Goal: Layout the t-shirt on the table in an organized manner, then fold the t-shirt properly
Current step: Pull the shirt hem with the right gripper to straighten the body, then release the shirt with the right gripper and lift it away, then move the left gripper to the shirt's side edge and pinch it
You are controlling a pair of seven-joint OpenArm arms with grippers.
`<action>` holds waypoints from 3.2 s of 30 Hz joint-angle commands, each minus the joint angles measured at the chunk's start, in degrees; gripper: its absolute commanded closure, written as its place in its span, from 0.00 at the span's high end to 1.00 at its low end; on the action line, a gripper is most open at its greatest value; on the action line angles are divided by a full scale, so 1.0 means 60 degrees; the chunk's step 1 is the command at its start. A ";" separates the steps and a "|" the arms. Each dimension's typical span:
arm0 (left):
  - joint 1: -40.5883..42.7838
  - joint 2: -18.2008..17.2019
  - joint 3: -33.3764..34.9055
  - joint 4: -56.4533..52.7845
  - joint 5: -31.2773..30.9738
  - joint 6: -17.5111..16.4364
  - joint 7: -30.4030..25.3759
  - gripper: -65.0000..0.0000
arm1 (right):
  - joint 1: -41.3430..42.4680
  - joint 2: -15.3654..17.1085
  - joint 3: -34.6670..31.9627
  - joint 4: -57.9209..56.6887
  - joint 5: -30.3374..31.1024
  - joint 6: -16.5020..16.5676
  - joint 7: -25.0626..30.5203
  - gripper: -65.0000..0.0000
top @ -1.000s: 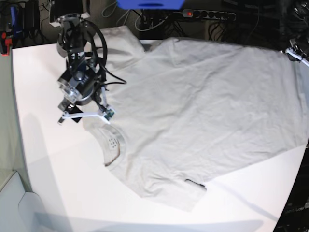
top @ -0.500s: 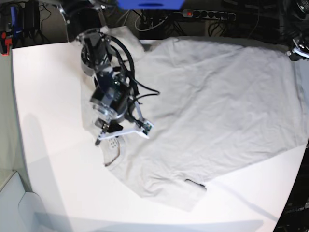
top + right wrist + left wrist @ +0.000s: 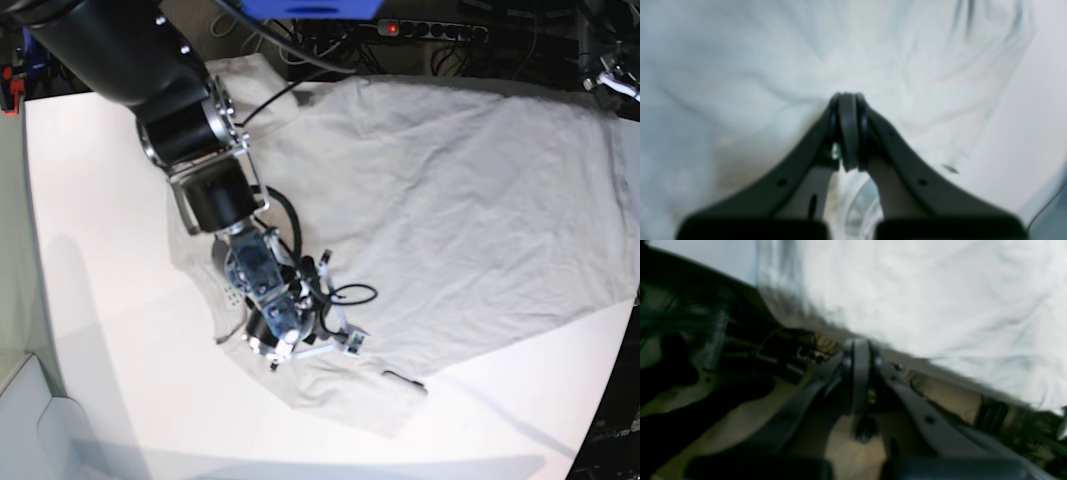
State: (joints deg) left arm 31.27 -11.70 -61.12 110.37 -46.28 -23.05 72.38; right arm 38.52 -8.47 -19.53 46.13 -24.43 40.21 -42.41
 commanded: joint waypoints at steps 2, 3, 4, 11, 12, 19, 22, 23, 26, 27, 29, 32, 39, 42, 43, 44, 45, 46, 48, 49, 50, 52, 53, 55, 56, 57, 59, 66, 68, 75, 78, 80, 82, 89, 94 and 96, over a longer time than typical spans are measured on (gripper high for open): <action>0.0232 0.0112 -0.0047 0.0411 -0.0147 -0.0019 -0.0056 0.01 | 0.0766 -0.0088 0.0259 -0.0809 0.0532 -0.0034 0.0864 0.00; 0.0276 0.0171 -0.0047 0.0485 -0.0162 -0.0019 -0.0056 0.01 | 0.0971 -0.0088 0.0390 -0.1307 0.0781 -0.0034 0.1215 0.00; 0.0335 0.0185 -0.0047 0.0514 -0.0206 -0.0019 -0.0056 0.01 | 0.1162 -0.0088 0.0552 -0.1849 0.0987 -0.0034 0.1523 0.00; 0.0598 0.0522 -0.0458 0.0543 -0.0235 -0.0019 -0.0056 0.01 | 0.1367 0.0159 0.2017 -0.3388 0.1294 -0.0034 0.2212 0.00; 0.0584 0.0581 -0.0604 0.0543 -0.0235 -0.0019 -0.0056 0.01 | 0.1235 0.0276 0.2134 -0.3388 0.1294 -0.0034 0.2241 0.00; 0.0511 0.0537 -0.0970 0.0543 -0.0235 -0.0019 -0.0056 0.01 | 0.0971 0.1478 0.3335 -0.3402 0.1294 -0.2064 0.2666 0.00; 0.0511 0.0537 -0.0970 0.0543 -0.0235 -0.0019 -0.0056 0.01 | 0.0971 0.1990 0.3995 -0.3402 0.1294 -0.2166 0.2666 0.00; 0.0496 0.0537 -0.0970 0.0543 -0.0235 -0.0019 -0.0056 0.01 | 0.0971 0.2166 0.4185 -0.3402 0.1294 -0.2181 0.2681 0.00; 0.0291 0.0581 -0.0956 0.0543 -0.0235 -0.0019 -0.0056 0.01 | 0.0971 0.2562 0.4566 -0.3402 0.1294 -0.2532 0.2725 0.00; 0.0276 0.0610 -0.0956 0.0543 -0.0235 -0.0019 -0.0056 0.01 | 0.0971 0.2650 0.4596 -0.3373 0.1294 -0.2957 0.2739 0.00; 0.0261 0.0625 -0.0941 0.0543 -0.0235 -0.0019 -0.0041 0.01 | 0.1030 0.2869 0.4639 -0.3329 0.1294 -0.3587 0.2783 0.00; 0.0261 0.0639 -0.0912 0.0543 -0.0235 -0.0019 -0.0041 0.01 | 0.1015 0.3001 0.4639 -0.2479 0.1734 -0.3309 0.2490 0.00; 0.0481 0.0639 -0.0926 0.0543 -0.0235 -0.0019 -0.0041 0.02 | -0.0435 0.3133 0.4581 0.1579 0.2481 -0.1170 0.0160 0.00; 0.0437 0.0639 -0.0707 0.0543 -0.0235 -0.0019 0.0091 0.05 | -0.1358 0.2782 0.4508 0.3631 0.2481 -0.0921 -0.0748 0.00; 0.0408 0.0581 -0.0545 0.0543 -0.0235 -0.0019 0.0266 0.09 | -0.1593 0.2738 0.4376 0.4129 0.2481 -0.0891 -0.0924 0.00; 0.0379 0.0551 -0.0384 0.0529 -0.0235 -0.0019 0.0457 0.13 | -0.1827 0.2664 0.4185 0.4612 0.2481 -0.0877 -0.1056 0.00; 0.0364 0.0537 -0.0208 0.0514 -0.0220 -0.0019 0.0603 0.19 | -0.2076 0.2620 0.3995 0.5037 0.2481 -0.0833 -0.1202 0.00; 0.0276 0.0537 -0.0077 0.0514 -0.0206 -0.0019 0.0677 0.26 | -0.2325 0.2606 0.3804 0.5477 0.2481 -0.0818 -0.1349 0.00; 0.0159 0.0625 0.0114 0.0514 -0.0147 -0.0019 0.0735 0.41 | -0.2809 0.2606 0.3541 0.6297 0.2481 -0.0818 -0.1583 0.00; 0.0100 0.0654 0.0246 0.0514 -0.0191 -0.0019 0.0735 0.49 | -0.3029 0.2606 0.3409 0.6678 0.2481 -0.0789 -0.1671 0.00; 0.0042 0.0683 0.0422 0.0514 -0.0206 -0.0019 0.0735 0.55 | -0.3234 0.2606 0.3335 0.7000 0.2481 -0.0686 -0.1759 0.00; -0.0076 0.0786 0.0700 0.0485 -0.0132 -0.0019 0.0677 0.67 | -0.3585 0.2606 0.3350 0.7572 0.2481 -0.0247 -0.1993 0.00; -0.0119 0.0815 0.0759 0.0470 -0.0132 -0.0019 0.0677 0.71 | -0.3703 0.2606 0.3379 0.7777 0.2481 -0.0034 -0.2125 0.00; -0.0295 0.0903 0.0978 0.0455 -0.0103 0.0010 0.0677 0.79 | -0.3937 0.2606 0.3409 0.8114 0.2466 -0.0034 -0.2389 0.00; -0.0383 0.0903 0.1066 0.0441 -0.0103 0.0039 0.0662 0.82 | -0.4069 0.2606 0.3409 0.8275 0.2466 -0.0034 -0.2492 0.00; -0.0500 0.0903 0.1140 0.0441 -0.0001 0.0039 0.0647 0.85 | -0.4201 0.2606 0.3409 0.8436 0.2466 -0.0034 -0.2565 0.00; -0.0911 0.0903 0.1389 0.0236 0.0424 0.0054 0.0647 0.89 | -0.4538 0.2620 0.3409 0.8876 0.2466 -0.0034 -0.2653 0.00; -0.2039 0.1416 0.2194 -0.0893 0.2476 0.0025 0.0647 0.92 | -0.5300 0.2620 0.3394 0.9858 0.2466 -0.0034 -0.2653 0.00; -0.2171 0.1562 0.2414 -0.0981 0.2857 0.0010 0.0647 0.92 | -0.5314 0.2620 0.3394 0.9887 0.2466 -0.0034 -0.2682 0.00; -0.2493 0.1899 0.2575 -0.1332 0.3853 0.0010 0.0633 0.92 | -0.5300 0.2796 0.3365 0.9916 0.2466 -0.0034 -0.2902 0.00; -0.2669 0.1826 0.2561 -0.2050 0.3868 0.0010 0.0633 0.92 | -0.5300 0.2811 0.3379 0.9916 0.2466 -0.0034 -0.2902 0.00; -0.2859 0.1826 0.2561 -0.2490 0.3853 0.0010 0.0442 0.92 | -0.5314 0.2811 0.3394 0.9916 0.2466 -0.0034 -0.2902 0.00; -0.2933 0.1826 0.2605 -0.2812 0.3853 0.0010 0.0120 0.92 | -0.5314 0.2811 0.3394 0.9916 0.2466 -0.0034 -0.2902 0.00; -0.2625 0.1899 0.2605 -0.1992 0.3736 -0.0019 0.0384 0.92 | -0.5314 0.2826 0.3394 0.9916 0.2466 -0.0034 -0.2902 0.00; -0.1761 0.1885 0.2590 0.0763 0.2695 0.0039 0.0589 0.92 | -0.5314 0.2928 0.3365 0.9916 0.2466 -0.0034 -0.2887 0.00; -0.1848 0.1885 0.2590 0.0778 0.2344 0.0054 0.0603 0.92 | -0.5314 0.2913 0.3350 0.9916 0.2466 -0.0034 -0.2887 0.00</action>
State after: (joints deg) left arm 19.97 -0.43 -45.76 114.52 -32.27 -22.65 75.48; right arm 5.50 8.84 0.56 104.53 -10.00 39.66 -60.86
